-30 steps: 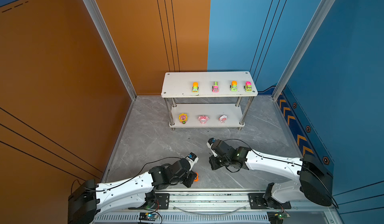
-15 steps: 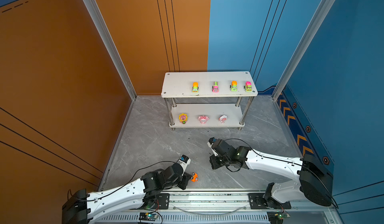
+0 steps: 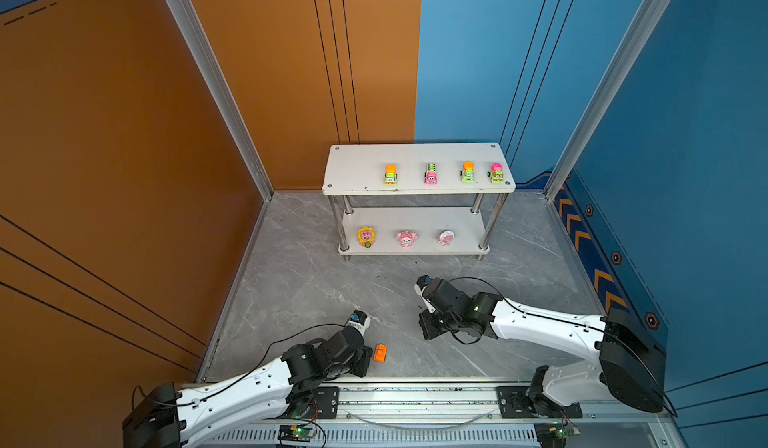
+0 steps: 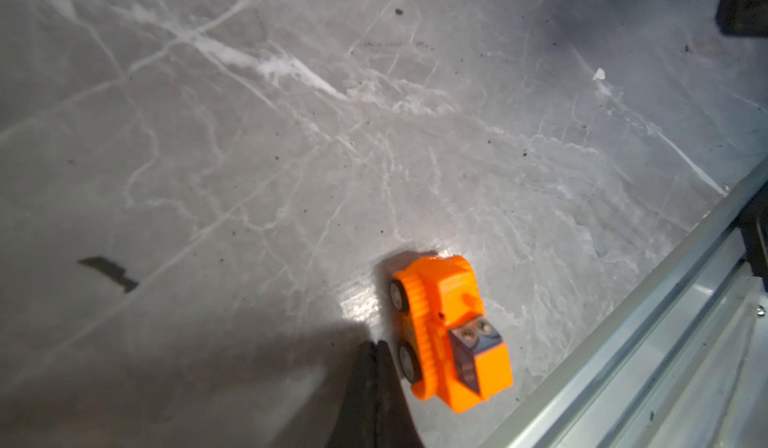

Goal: Place and organize the plastic toys onto the shelf
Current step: 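Reach the left gripper toward the orange car while the right gripper hovers, then lower the open left gripper over the orange car while the right gripper withdraws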

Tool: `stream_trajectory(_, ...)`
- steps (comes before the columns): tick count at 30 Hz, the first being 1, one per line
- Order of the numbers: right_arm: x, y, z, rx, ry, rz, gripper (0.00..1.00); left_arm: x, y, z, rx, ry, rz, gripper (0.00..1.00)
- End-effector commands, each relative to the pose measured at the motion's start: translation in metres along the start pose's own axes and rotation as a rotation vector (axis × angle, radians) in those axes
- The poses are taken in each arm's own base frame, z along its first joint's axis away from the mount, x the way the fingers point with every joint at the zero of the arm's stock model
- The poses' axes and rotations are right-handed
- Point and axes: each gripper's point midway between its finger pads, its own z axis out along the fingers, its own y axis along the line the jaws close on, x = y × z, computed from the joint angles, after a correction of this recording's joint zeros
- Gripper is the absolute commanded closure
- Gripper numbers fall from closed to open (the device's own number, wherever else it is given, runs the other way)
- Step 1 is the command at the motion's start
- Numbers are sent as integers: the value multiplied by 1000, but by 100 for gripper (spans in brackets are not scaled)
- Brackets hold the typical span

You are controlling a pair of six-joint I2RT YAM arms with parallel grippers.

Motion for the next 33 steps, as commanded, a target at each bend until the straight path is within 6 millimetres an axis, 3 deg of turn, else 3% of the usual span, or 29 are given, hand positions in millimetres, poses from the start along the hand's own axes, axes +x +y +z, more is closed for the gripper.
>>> stream_trajectory(1, 8, 19, 3, -25, 46, -77, 100, -6, 15, -5, -85, -6, -13, 100)
stream_trajectory(6, 32, 50, 24, -60, 138, -215, 100, -32, 15, -17, -110, -64, -4, 100)
stream_trajectory(13, 55, 77, 50, -115, 229, -281, 100, -52, 24, -33, -141, -106, -26, 100)
stream_trajectory(22, 57, 121, 66, -267, 292, -325, 100, -65, 43, -53, -186, -210, -88, 100)
stream_trajectory(27, 42, 143, 83, -320, 286, -344, 100, -73, 50, -61, -195, -263, -125, 98)
stream_trajectory(33, -20, 142, 110, -292, 169, -300, 100, -72, 48, -60, -179, -253, -135, 96)
